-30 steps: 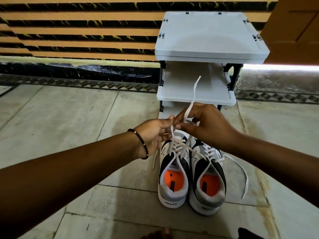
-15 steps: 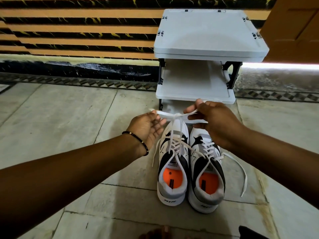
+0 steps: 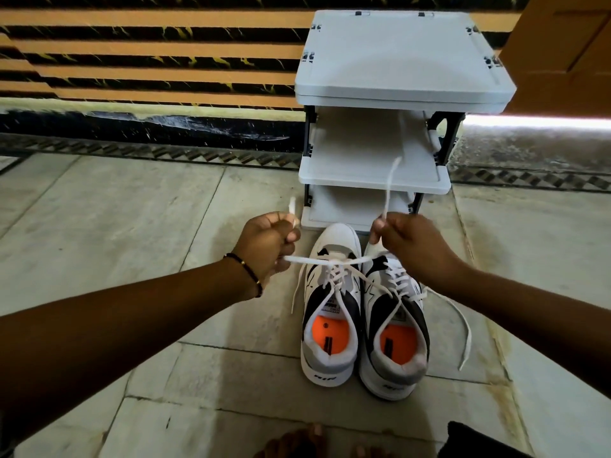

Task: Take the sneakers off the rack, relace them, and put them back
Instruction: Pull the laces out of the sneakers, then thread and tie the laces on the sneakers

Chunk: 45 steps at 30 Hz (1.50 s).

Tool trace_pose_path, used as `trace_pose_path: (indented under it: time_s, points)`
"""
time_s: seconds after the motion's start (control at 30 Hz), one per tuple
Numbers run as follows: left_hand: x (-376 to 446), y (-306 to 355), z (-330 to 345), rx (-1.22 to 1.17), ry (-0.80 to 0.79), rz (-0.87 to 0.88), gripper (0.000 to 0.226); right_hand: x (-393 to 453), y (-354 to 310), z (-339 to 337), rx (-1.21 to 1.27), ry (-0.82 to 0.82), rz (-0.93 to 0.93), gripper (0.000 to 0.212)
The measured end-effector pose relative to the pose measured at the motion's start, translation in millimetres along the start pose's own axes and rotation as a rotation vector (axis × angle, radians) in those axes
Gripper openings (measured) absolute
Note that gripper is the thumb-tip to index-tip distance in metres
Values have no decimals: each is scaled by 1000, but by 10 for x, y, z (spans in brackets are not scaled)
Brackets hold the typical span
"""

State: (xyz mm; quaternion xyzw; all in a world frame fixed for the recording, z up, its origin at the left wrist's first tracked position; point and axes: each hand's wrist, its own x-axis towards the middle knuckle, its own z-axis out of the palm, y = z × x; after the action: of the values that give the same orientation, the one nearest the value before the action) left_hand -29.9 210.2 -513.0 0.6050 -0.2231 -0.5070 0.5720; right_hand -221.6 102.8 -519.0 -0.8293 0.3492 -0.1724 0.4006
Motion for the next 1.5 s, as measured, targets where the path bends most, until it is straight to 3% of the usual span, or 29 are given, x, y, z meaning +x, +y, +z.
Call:
trace_pose_path:
  time_s: [0.13, 0.2, 0.23, 0.37, 0.5, 0.67, 0.77, 0.83, 0.9, 0.97, 1.03, 1.13, 1.2, 1.3, 1.5]
  points:
    - [12, -159, -265, 949, -267, 332, 18, -41, 262, -35, -759, -203, -452, 29]
    - [51, -210, -393, 1285, -343, 368, 19, -40, 356, -66, -971, -292, -601, 13]
    - [63, -208, -433, 1354, -357, 349, 16, -42, 394, -84, -1022, -327, -631, 4]
    - [106, -150, -541, 1502, -371, 272, 16, -69, 529, -191, -1146, -361, -593, 17]
    - [128, -169, -571, 1729, -396, 247, 22, -86, 571, -257, -1194, -356, -555, 17]
    - [84, -361, -590, 1585, -394, 124, 24, -114, 562, -187, -1184, -465, -433, 2]
    - [24, -536, -609, 1346, -234, 77, 22, -104, 481, -180, -1056, -509, -210, 18]
    - [19, -602, -571, 1173, -49, -30, 36, -70, 447, -172, -929, -439, -122, 32]
    - [58, -633, -511, 1165, 12, -87, 48, -31, 399, -142, -895, -366, -143, 58]
    - [90, -608, -380, 1233, -24, -36, 50, -3, 283, -74, -844, -294, -237, 66]
    - [80, -573, -197, 1204, -131, 36, 49, 16, 160, 28, -835, -247, -390, 60]
    - [27, -577, 17, 1179, -286, 38, 44, -10, 26, 217, -968, -240, -530, 29]
    - [20, -609, 50, 1262, -344, 58, 39, -44, -56, 319, -1033, -272, -483, 16]
    - [22, -609, 56, 1307, -276, 46, 36, -46, -19, 442, -1058, -353, -290, 23]
    - [22, -552, 105, 1380, -242, 72, 34, -67, 53, 480, -849, -391, -188, 17]
